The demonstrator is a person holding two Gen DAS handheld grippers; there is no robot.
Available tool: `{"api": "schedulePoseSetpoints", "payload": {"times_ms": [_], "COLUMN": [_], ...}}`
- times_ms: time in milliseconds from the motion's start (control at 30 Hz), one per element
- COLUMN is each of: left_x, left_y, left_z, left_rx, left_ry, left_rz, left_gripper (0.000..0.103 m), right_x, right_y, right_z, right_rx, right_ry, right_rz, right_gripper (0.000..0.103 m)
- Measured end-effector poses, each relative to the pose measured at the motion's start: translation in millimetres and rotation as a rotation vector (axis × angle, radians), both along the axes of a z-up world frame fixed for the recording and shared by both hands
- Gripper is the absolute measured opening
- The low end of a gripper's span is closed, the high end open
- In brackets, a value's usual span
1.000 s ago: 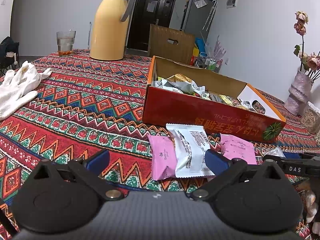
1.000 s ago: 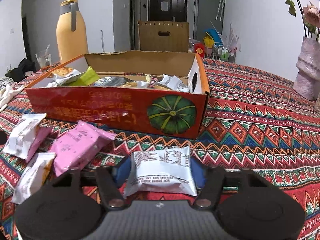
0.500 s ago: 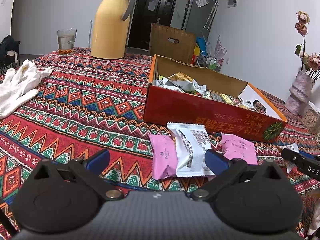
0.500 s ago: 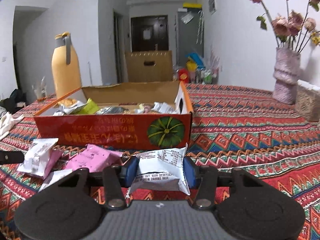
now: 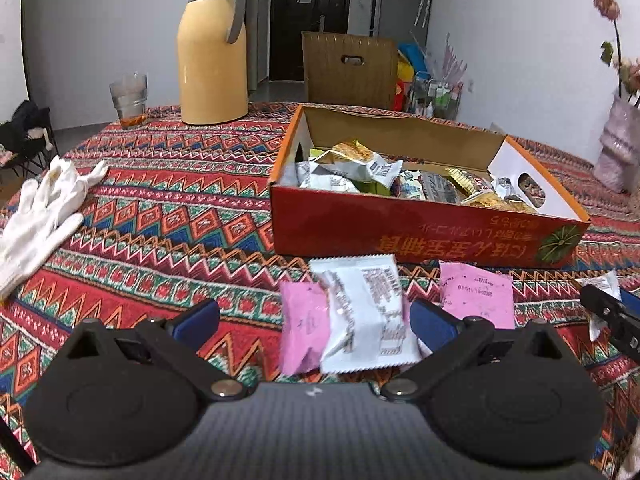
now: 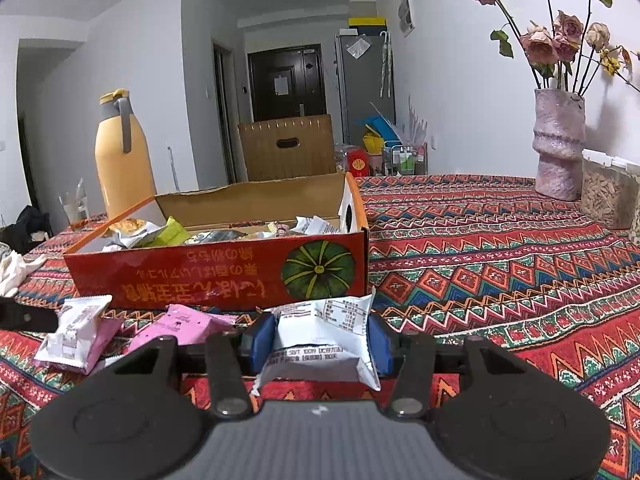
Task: Organize snacks
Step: 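Grasp another white packet with the left gripper while the right holds its packet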
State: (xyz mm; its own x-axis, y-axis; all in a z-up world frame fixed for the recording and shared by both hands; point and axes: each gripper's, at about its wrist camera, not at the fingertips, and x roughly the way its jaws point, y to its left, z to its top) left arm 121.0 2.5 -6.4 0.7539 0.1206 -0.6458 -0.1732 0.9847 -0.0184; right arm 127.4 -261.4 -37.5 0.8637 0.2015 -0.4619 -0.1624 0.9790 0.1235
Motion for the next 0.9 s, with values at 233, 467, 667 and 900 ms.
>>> {"api": "schedulePoseSetpoints", "payload": {"times_ms": [233,467,667,900], "left_x": [18,26,22,15], "left_y": [-23,-28,-27,-25], "left_z": [-9,-20,-21,-15], "left_rx": [0.041,0.047,0.036,0.015], "left_ry": [0.032,0.066,0.052,0.03], "left_rz": [0.011,0.016,0.013,-0.009], "left_gripper": [0.103,0.074,0.062,0.042], "right_x": [-4,-8,-8,-9], "right_y": [-1,-3,-3,-1], "right_z": [0,2,2,2], "right_rx": [0.014,0.027,0.03,0.019], "right_ry": [-0.019,-0.034,-0.04,-0.039], "right_rz": [0.013,0.025,0.025,0.021], "right_gripper": [0.05,0.051,0.051,0.051]}}
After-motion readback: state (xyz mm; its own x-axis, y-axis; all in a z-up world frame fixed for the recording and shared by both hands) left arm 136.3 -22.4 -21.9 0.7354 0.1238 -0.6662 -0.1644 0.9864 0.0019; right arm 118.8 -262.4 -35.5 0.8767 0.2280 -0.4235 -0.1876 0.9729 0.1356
